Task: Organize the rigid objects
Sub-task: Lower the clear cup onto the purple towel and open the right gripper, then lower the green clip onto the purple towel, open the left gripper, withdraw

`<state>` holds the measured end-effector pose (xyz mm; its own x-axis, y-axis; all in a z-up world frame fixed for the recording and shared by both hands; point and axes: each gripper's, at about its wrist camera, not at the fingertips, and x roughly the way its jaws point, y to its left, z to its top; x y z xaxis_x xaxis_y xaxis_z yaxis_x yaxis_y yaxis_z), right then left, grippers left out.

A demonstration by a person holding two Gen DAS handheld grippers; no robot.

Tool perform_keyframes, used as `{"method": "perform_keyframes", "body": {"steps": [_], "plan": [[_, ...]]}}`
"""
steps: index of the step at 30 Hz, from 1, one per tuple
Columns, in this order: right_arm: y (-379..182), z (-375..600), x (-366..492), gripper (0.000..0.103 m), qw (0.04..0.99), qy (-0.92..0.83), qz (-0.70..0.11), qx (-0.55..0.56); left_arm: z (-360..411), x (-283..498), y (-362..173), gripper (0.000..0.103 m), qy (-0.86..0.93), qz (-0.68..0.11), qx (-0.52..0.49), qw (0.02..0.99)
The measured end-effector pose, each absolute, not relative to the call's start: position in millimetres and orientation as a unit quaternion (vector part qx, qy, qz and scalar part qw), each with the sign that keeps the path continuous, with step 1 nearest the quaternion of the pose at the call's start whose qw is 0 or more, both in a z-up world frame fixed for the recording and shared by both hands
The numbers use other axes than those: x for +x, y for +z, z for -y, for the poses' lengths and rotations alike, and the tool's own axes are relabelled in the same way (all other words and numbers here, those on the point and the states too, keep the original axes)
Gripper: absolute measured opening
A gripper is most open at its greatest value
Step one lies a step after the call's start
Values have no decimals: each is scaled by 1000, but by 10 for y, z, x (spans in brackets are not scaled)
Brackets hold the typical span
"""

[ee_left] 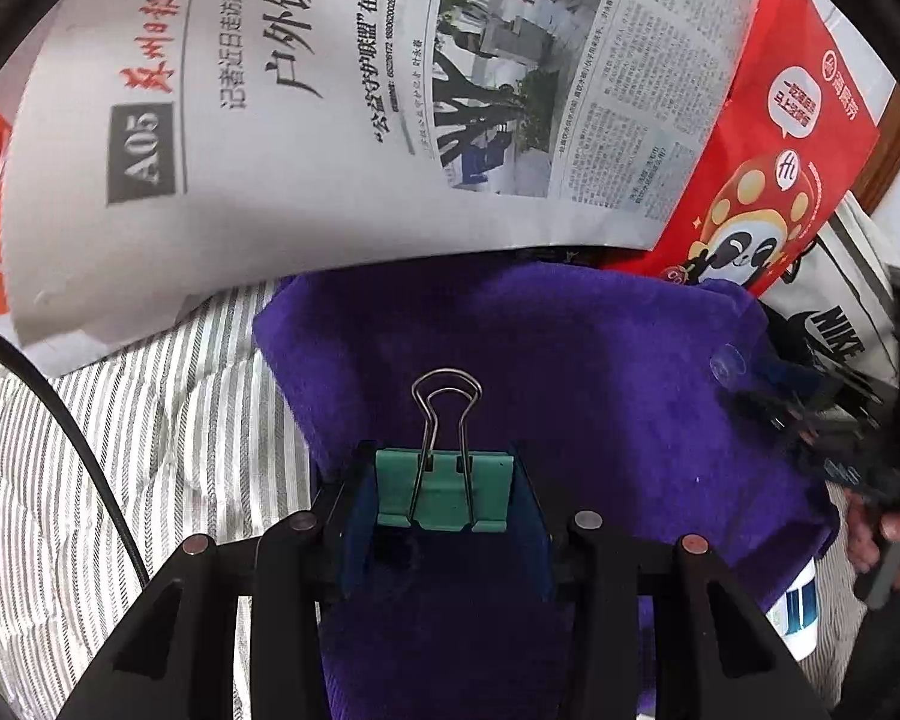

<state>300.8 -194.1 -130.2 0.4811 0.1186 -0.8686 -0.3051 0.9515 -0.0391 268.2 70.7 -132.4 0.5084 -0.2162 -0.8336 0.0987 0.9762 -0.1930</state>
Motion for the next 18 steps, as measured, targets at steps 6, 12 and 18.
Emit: {"method": "perform_keyframes", "body": {"steps": [6, 12, 18], "plan": [[-1064, 2039, 2522, 64, 866, 137, -471, -98, -648, 2819, -1347, 40, -92, -492, -62, 863], [-868, 2178, 2026, 65, 869, 159, -464, -68, -559, 2918, -1464, 40, -82, -506, -46, 858], [-811, 2280, 1692, 65, 872, 161, -459, -50, -415, 2938, -1492, 40, -72, -506, -15, 860]]}}
